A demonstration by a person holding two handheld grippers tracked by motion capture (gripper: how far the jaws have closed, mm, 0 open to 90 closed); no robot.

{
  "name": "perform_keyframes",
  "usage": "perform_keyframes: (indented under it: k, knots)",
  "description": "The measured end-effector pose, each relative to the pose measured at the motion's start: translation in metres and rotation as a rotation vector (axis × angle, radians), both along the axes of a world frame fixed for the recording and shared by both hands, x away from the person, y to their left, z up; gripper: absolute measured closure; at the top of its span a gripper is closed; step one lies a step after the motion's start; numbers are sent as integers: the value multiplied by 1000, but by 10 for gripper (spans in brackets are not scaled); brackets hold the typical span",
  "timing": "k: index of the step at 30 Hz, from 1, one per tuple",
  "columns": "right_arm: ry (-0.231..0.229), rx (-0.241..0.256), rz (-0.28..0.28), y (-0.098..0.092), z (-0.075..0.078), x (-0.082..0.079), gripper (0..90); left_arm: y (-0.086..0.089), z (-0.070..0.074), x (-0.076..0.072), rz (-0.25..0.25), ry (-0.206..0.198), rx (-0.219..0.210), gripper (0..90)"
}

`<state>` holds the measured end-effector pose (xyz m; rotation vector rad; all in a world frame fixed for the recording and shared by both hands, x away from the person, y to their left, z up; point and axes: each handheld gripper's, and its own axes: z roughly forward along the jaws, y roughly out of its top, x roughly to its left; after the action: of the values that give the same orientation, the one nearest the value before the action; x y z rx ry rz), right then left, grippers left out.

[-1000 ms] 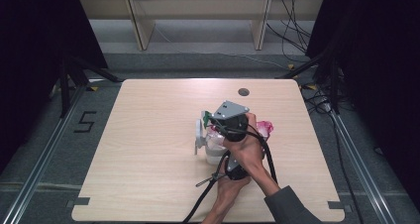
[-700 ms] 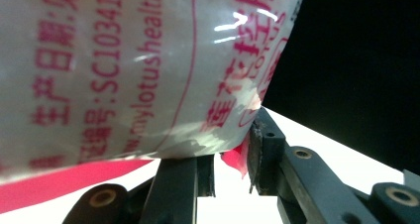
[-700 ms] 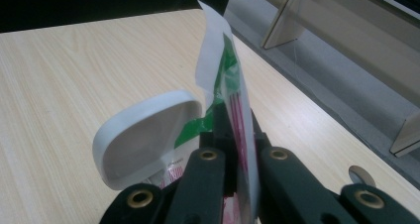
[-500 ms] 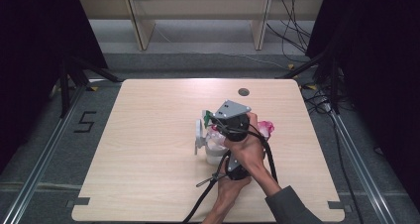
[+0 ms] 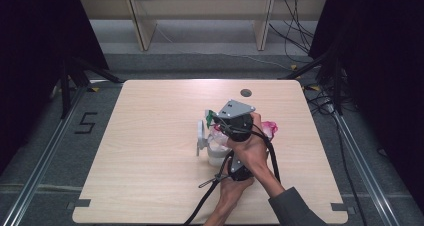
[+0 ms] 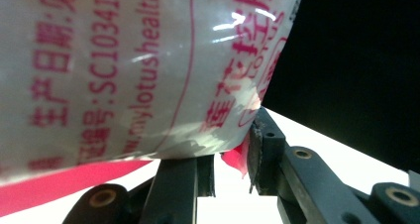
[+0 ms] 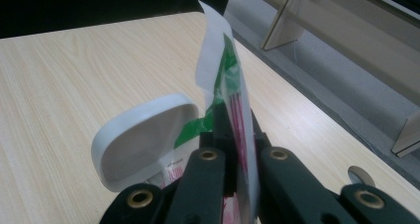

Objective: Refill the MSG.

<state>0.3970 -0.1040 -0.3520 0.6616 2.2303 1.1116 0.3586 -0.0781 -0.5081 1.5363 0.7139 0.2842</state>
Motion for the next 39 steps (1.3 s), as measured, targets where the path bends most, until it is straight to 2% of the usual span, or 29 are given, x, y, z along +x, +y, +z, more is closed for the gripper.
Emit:
perform_keyframes:
  k: [2,7,8,9,10,13,14,15,16,17,18,20,21,24,25,29,32,35,36,37,39]
  knots:
    - [3,-8,0,0,-1,1,900,1,-1,0,-2,2,16,749]
    - [6,-2,0,0,-1,0,900,1,-1,-1,2,1,12,749]
    - [8,-10,1,2,-2,0,900,4,-1,3,22,-46,60,750]
    - [9,-15,-3,3,-3,0,900,2,-2,2,45,-38,25,750]
    - [11,-13,-6,3,-3,0,900,2,-2,3,29,-42,27,749]
    - [19,-6,11,2,-2,1,900,1,-2,0,2,-3,10,749]
    - [17,-4,8,2,-2,1,900,4,-2,5,6,-55,62,750]
    - [21,-14,-4,3,-4,0,900,2,-2,2,50,-35,24,749]
    - [13,-17,-3,3,-4,0,900,2,-2,1,54,-33,20,749]
    - [27,-8,-8,4,-4,0,900,3,-2,2,25,-34,27,749]
    - [10,-15,3,2,-3,1,900,4,-2,2,13,-35,42,750]
    - [4,-13,2,2,-3,1,900,4,-2,3,27,-39,48,750]
    - [16,-30,-3,5,-5,1,900,3,-2,2,38,-32,25,749]
    - [9,-30,8,5,-5,2,900,4,-2,2,35,-35,34,749]
    - [15,-14,2,3,-4,2,900,4,-2,2,25,-38,44,749]
    - [10,-29,8,5,-5,2,900,3,-3,2,42,-37,23,749]
    - [3,-17,11,4,-4,1,900,4,-1,2,39,-45,35,750]
    - [-2,-17,7,4,-3,0,900,4,-1,1,42,-39,34,750]
    - [8,-17,-4,5,-4,-1,900,2,-2,1,51,-36,22,750]
    - [8,-26,0,5,-5,0,900,5,-3,3,25,-45,70,750]
    - [11,-31,-2,4,-7,1,900,5,-3,4,9,-49,86,750]
